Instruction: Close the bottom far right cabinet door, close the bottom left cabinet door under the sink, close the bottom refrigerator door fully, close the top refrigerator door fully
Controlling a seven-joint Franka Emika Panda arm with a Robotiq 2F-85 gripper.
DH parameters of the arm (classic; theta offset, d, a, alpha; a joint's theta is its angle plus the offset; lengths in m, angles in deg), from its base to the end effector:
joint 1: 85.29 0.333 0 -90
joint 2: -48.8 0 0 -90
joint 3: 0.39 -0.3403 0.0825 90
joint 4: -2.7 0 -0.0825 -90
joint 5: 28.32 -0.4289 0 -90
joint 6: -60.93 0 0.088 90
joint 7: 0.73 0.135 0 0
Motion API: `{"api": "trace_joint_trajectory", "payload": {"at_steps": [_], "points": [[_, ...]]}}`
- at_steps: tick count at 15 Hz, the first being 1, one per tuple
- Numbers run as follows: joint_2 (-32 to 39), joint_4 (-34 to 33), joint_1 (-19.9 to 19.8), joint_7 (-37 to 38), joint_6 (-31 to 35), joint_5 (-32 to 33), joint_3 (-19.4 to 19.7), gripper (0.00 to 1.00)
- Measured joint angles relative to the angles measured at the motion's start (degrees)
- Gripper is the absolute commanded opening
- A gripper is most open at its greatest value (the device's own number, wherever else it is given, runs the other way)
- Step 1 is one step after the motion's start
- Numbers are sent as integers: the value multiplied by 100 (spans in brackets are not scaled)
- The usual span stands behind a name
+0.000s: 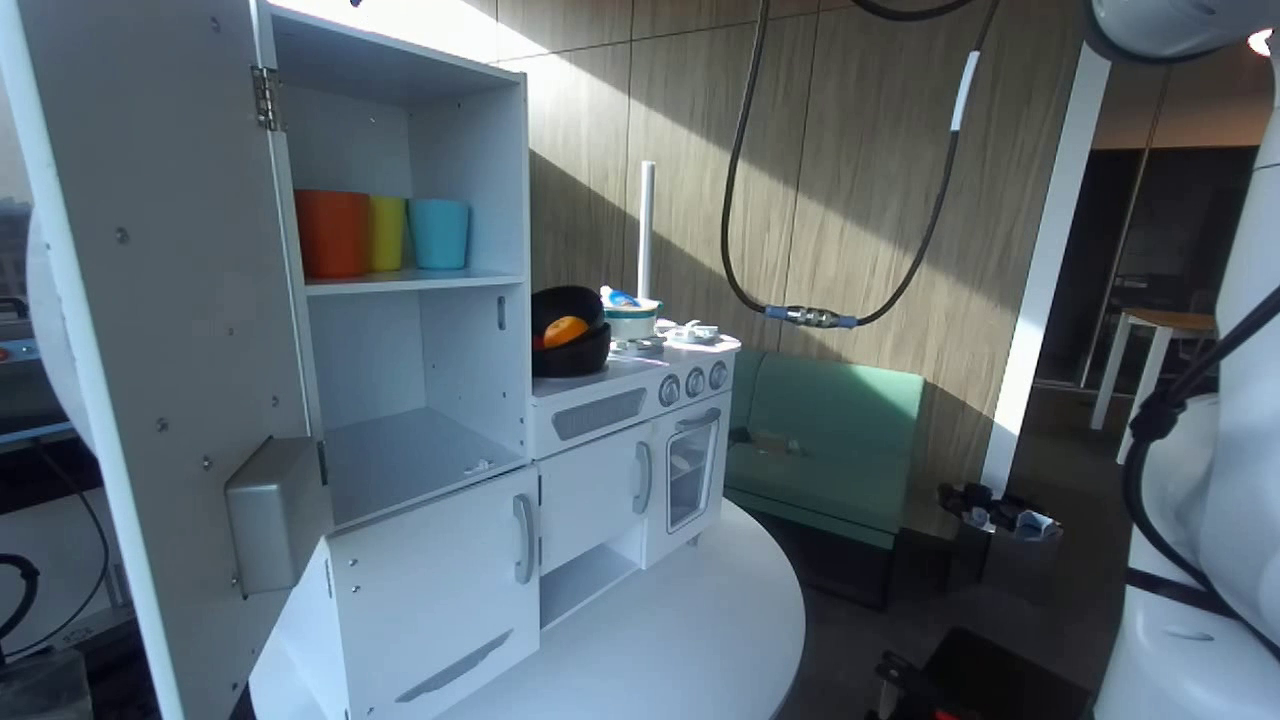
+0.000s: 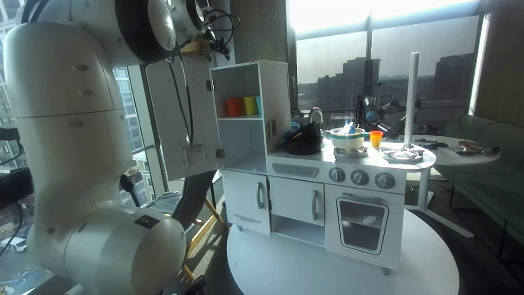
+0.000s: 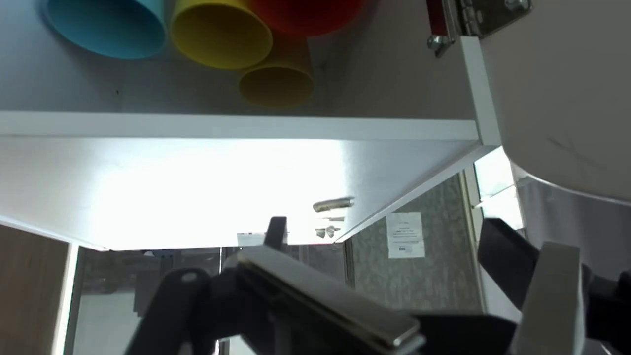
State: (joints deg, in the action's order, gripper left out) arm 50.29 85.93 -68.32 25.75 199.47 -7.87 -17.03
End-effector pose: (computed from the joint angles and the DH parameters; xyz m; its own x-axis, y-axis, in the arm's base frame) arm 0.5653 0.3618 0.7861 0.5356 0.1282 0.8347 0.2839 -0.9582 -0.0350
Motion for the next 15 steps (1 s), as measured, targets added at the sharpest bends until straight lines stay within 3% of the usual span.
{"api": "trace_joint_trajectory", "payload": {"at_steps": [3,6,12,15], "points": [[64,206,-25,-567,993,-78,17,100],[162,378,-34,-1692,1652,-814,-11,100],[196,309,-93,-4273,1391,-2606,-345,100],[104,224,-203,-4963,881,-2611,-253,100]]}}
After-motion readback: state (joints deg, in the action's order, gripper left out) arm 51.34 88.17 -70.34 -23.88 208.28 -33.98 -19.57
